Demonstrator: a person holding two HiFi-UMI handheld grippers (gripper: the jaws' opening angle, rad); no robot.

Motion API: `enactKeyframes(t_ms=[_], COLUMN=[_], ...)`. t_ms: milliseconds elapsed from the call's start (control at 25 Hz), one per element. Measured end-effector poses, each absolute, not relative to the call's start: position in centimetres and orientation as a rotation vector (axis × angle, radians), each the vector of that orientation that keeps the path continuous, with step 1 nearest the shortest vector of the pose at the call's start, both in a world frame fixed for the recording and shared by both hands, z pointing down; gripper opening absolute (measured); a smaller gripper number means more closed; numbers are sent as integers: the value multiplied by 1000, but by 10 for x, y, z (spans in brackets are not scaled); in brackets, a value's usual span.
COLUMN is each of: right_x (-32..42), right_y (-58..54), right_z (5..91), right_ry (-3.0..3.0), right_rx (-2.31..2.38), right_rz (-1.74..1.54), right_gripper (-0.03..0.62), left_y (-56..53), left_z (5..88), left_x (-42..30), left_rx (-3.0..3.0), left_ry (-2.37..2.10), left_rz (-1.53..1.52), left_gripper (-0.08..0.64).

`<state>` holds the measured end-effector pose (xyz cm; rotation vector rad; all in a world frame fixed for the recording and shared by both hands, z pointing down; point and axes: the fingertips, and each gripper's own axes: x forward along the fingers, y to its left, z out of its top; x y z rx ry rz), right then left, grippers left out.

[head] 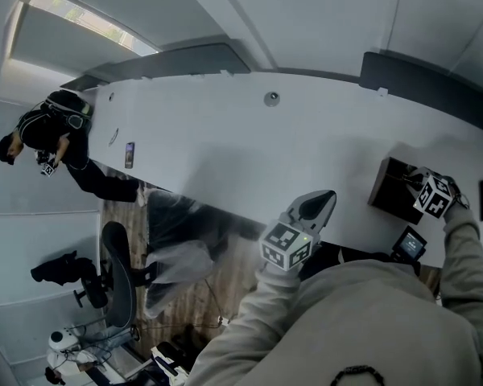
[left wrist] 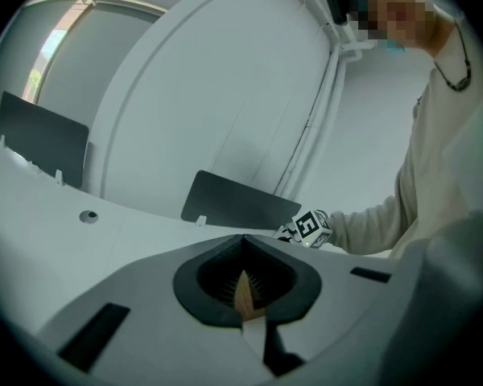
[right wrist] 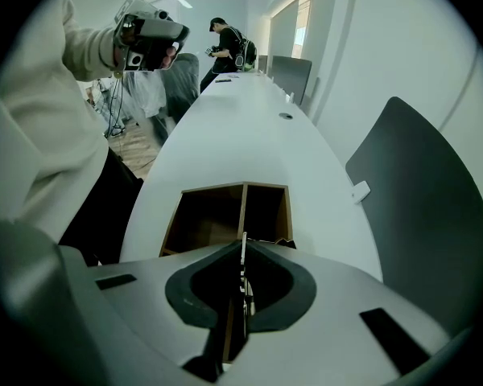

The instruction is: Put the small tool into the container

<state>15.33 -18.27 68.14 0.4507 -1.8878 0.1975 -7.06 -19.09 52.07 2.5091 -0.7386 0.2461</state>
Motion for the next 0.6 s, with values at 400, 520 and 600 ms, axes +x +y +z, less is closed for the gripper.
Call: enactKeyframes(t_ms=[400,520,600], right_x=[145,149,147], right_y=[-187,-187,-186], right_z=[681,679,679], right_ry=[-1892,-1892,-1894], right_rx=[460,483,494], right_rz=[194,189,185], right_gripper=[26,26,26], left_y=[-191,-191,-189], left_z=[521,524,526], left_x=[-76,-73,-73], left_rx=[2510,2511,2511], left_ry=[-741,-728,-724], left_rz=[254,259,264], left_gripper=[1,0,0])
